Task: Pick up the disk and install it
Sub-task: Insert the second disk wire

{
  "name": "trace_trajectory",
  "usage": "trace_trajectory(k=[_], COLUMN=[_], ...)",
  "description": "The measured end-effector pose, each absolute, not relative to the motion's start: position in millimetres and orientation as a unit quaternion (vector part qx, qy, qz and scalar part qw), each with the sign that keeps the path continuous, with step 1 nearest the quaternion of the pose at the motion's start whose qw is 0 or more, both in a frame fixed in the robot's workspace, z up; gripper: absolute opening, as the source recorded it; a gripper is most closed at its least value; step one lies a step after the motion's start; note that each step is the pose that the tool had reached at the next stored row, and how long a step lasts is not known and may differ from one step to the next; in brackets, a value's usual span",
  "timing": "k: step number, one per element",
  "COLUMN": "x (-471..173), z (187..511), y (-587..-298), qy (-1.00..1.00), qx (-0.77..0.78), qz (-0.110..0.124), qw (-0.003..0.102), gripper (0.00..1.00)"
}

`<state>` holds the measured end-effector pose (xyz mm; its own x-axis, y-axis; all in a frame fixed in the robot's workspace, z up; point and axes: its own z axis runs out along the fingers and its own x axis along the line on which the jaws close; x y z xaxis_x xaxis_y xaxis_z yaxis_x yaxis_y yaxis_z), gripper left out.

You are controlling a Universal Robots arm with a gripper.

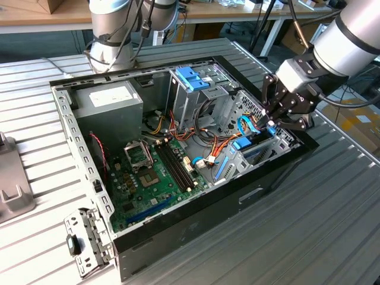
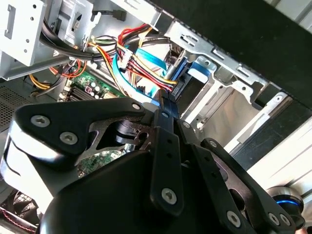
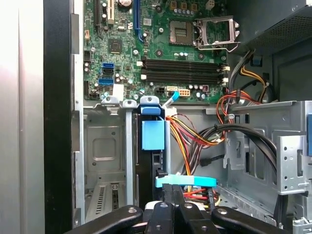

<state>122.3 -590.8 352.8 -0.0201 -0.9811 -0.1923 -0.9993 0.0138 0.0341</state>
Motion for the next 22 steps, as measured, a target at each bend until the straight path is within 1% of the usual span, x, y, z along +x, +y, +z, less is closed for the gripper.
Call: trace_trajectory(k=[22], x=[145.3], z=[366.1], y=[-590.8], qy=[0.709], qx=[-0.697], qz=[0.082], qw=[0.059], gripper=[0.11])
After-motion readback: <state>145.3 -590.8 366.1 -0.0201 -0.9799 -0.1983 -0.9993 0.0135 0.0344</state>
